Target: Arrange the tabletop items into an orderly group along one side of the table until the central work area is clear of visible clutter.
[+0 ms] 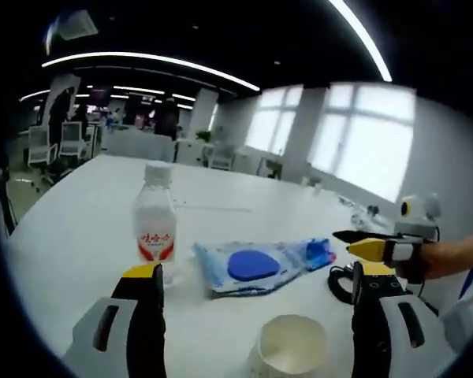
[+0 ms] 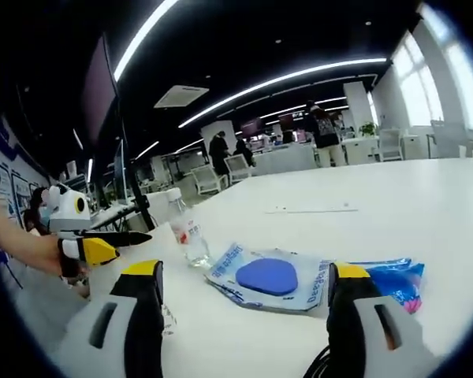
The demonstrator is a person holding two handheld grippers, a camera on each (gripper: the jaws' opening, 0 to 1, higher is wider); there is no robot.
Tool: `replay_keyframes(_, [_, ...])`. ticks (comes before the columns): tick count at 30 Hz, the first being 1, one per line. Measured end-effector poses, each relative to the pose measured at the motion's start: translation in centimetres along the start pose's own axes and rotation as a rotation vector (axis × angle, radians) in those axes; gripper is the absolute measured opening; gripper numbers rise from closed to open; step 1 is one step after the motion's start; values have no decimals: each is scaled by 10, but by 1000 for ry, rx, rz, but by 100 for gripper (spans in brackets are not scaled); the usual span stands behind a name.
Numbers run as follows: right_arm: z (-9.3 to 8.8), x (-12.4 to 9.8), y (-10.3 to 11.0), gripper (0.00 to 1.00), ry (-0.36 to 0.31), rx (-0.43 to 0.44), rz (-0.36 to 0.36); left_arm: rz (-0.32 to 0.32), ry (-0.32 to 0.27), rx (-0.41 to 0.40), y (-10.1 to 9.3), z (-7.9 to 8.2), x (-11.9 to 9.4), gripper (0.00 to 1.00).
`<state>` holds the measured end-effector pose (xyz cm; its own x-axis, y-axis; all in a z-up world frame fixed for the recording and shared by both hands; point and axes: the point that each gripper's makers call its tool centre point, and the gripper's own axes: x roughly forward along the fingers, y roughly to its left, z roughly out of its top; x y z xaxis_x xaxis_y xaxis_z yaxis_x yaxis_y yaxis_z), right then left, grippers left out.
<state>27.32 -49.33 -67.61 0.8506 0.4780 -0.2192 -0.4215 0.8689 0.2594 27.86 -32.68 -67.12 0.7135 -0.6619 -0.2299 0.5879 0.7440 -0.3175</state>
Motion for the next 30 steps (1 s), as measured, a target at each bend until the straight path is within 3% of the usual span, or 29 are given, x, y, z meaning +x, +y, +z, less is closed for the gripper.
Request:
replay_keyframes(16, [2, 1, 15, 84, 15, -15, 43, -2, 37, 33, -1, -16, -29, 96])
replay_keyframes(30, [-6, 4, 31, 83, 49, -26, 90, 12, 48, 11, 0, -31, -46, 96])
